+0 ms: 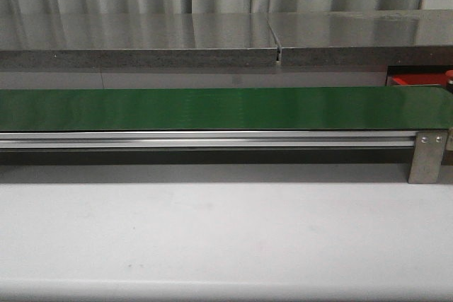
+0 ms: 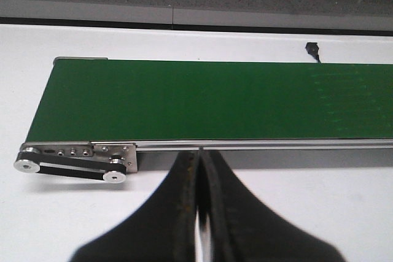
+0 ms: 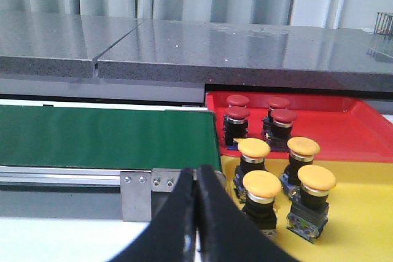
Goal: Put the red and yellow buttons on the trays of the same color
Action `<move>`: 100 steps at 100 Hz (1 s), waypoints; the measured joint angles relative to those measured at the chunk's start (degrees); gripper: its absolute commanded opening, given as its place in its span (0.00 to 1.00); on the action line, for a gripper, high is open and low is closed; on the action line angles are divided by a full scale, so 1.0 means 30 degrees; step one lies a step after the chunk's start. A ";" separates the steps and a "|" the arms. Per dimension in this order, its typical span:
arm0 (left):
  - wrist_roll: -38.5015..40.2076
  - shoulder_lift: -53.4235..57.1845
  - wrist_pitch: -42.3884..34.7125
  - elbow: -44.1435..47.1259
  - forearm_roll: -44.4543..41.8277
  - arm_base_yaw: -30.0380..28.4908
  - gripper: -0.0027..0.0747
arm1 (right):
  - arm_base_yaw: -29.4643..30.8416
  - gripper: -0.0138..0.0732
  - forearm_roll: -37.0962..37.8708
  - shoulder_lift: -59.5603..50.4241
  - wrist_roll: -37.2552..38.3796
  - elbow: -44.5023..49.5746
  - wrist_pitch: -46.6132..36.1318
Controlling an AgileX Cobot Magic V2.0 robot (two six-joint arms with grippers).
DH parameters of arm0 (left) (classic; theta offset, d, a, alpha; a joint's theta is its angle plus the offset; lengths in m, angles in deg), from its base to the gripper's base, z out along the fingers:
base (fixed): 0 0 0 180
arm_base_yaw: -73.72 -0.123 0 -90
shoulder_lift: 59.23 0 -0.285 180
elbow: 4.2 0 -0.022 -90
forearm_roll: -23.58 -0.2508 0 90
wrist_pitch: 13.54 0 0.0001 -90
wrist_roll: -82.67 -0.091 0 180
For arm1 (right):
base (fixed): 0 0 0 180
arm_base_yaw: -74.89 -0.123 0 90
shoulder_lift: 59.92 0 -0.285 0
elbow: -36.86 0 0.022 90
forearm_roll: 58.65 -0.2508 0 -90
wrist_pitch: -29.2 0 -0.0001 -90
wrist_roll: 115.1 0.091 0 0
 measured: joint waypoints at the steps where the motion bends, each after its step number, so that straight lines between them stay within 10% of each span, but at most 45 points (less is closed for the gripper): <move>1: 0.0000 0.0024 -0.0054 0.0000 -0.0003 0.0000 0.01 | 0.0000 0.02 0.0000 0.0000 0.0000 0.0000 0.0000; 100: 0.0000 1.0114 -1.1133 1.2028 -0.2313 0.0000 0.01 | 0.0000 0.02 0.0000 0.0000 0.0000 0.0000 0.0000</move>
